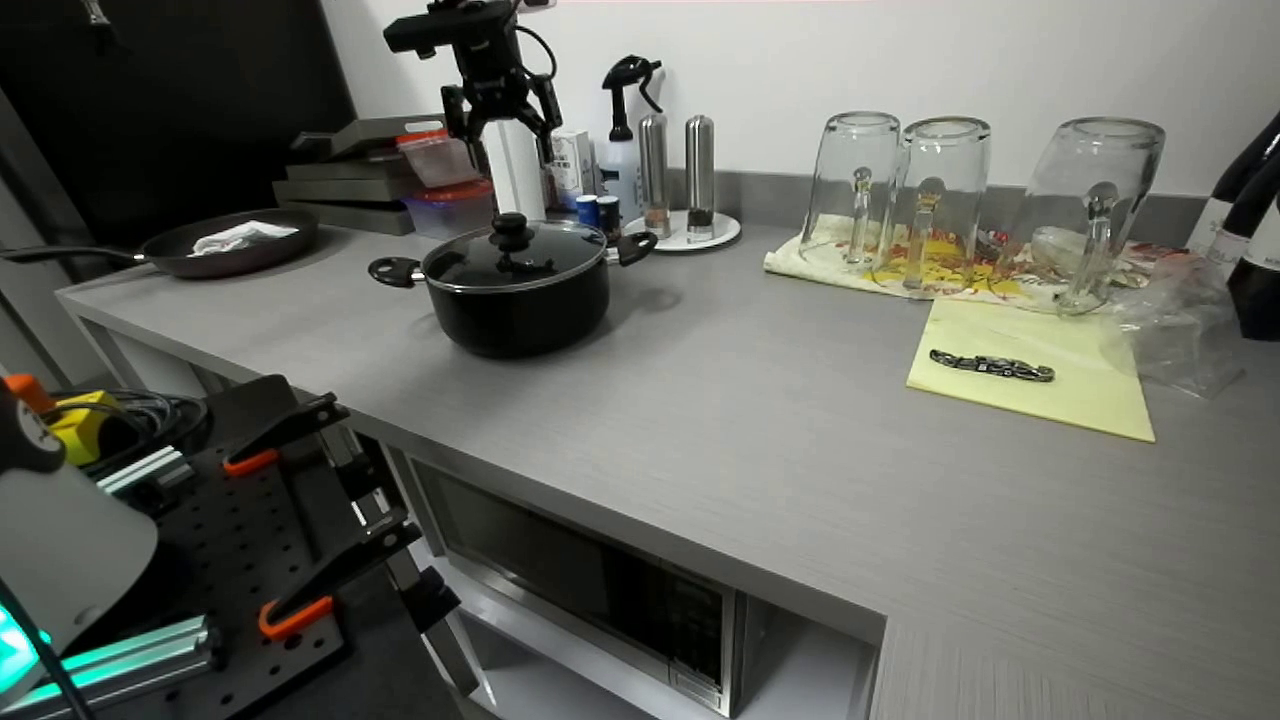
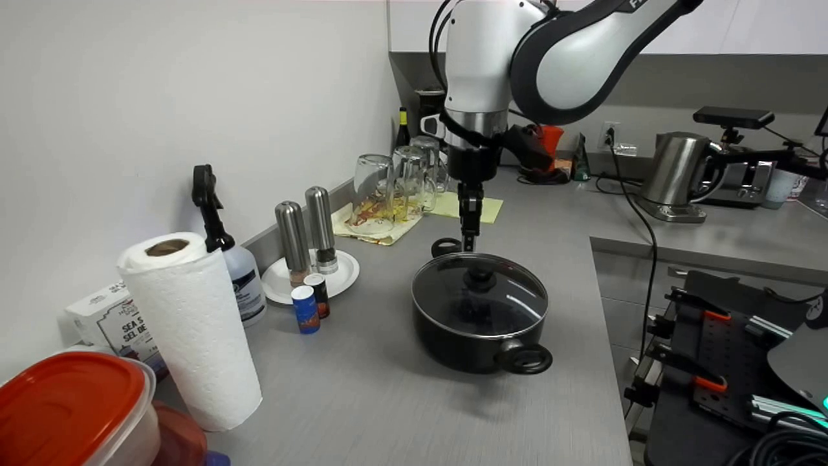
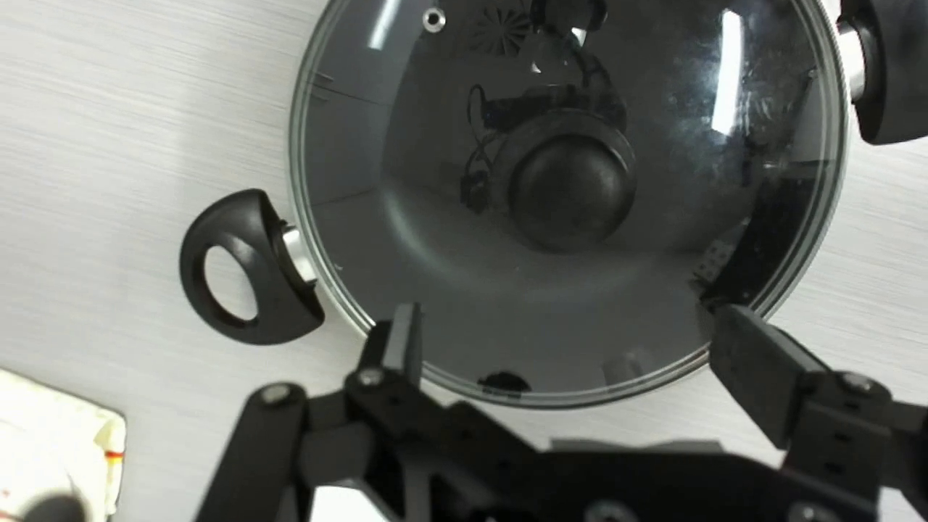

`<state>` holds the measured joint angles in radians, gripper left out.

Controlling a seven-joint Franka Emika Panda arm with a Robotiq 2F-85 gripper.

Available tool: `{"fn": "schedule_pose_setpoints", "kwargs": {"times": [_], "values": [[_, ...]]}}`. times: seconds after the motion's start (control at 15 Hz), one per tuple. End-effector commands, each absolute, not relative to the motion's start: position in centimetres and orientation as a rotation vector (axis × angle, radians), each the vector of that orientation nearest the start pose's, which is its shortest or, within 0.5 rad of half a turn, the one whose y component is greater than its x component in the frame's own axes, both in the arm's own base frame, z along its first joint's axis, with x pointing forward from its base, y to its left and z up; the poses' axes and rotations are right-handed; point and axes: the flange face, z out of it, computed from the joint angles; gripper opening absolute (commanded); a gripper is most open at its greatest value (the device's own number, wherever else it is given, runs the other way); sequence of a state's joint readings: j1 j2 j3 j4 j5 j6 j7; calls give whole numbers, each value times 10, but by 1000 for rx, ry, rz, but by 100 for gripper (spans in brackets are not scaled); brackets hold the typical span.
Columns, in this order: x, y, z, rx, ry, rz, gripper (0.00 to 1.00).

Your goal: Put the glass lid on the black pot.

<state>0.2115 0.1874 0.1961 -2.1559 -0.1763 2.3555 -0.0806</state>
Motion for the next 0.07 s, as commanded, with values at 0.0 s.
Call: {"fn": "schedule_pose_setpoints", "kwargs": {"times": [0.0], "values": [[515,217,324,-3082,-964,-71,100]]}}
